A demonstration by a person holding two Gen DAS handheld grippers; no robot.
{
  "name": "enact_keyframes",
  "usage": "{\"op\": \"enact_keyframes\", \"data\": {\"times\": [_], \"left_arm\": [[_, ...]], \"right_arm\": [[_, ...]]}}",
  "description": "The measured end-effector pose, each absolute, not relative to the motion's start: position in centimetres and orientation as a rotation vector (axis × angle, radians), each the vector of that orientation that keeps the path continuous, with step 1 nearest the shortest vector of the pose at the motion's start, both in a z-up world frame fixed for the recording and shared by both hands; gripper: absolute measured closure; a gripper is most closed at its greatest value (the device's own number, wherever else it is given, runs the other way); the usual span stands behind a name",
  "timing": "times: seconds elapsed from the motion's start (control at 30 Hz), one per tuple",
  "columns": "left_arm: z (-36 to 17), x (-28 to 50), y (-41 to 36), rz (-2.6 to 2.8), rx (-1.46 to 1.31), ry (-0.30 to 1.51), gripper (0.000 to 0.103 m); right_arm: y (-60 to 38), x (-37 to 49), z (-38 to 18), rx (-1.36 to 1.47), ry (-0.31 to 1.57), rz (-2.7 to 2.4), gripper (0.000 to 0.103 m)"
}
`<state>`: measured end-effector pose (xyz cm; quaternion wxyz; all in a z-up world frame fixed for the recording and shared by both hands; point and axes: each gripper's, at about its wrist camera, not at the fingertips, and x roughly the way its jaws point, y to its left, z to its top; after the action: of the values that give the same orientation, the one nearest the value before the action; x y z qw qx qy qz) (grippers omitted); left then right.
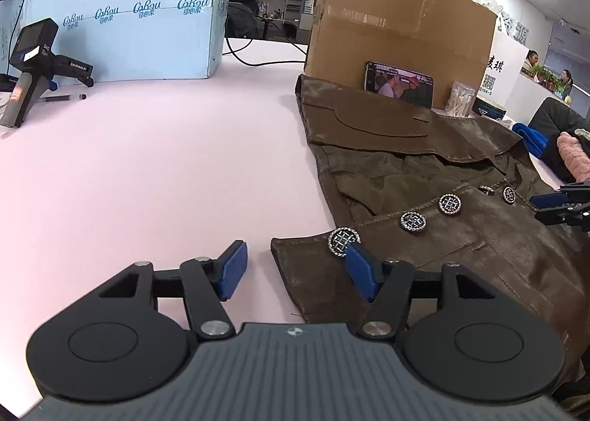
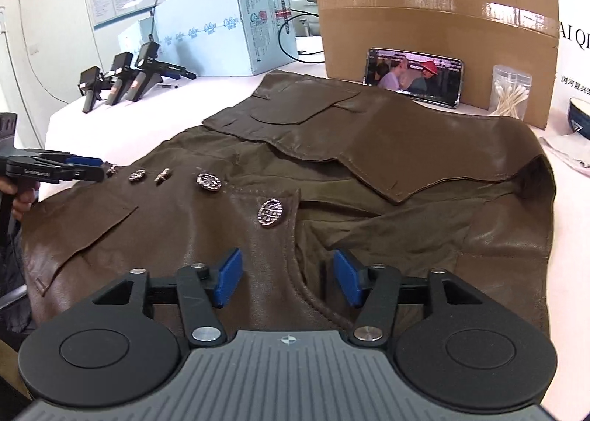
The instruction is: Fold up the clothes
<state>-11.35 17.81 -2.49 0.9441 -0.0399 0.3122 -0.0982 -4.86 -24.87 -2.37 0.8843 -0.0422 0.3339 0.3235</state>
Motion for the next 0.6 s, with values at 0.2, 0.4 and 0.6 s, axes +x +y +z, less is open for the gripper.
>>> {"op": "enact_keyframes", "data": {"times": [0.2, 0.4, 0.6], "left_arm": [[-3.0, -11.3, 16.5, -0.169, 0.020, 0.628, 0.021], [-2.9, -11.2, 16.9, -0.214, -0.050, 0.621, 0.023], [-2.9, -11.3, 17.3, -0.279, -0.113, 0.605, 0.040]], "right_arm": [[-24.1, -4.5, -2.6, -0.111, 0.694, 0.688, 0.038], [-22.9, -3.1, -2.5, -0.132, 0.673, 0.725, 0.039], [-21.8, -1.4, -2.8, -0.120, 0.680, 0.790, 0.066]]}}
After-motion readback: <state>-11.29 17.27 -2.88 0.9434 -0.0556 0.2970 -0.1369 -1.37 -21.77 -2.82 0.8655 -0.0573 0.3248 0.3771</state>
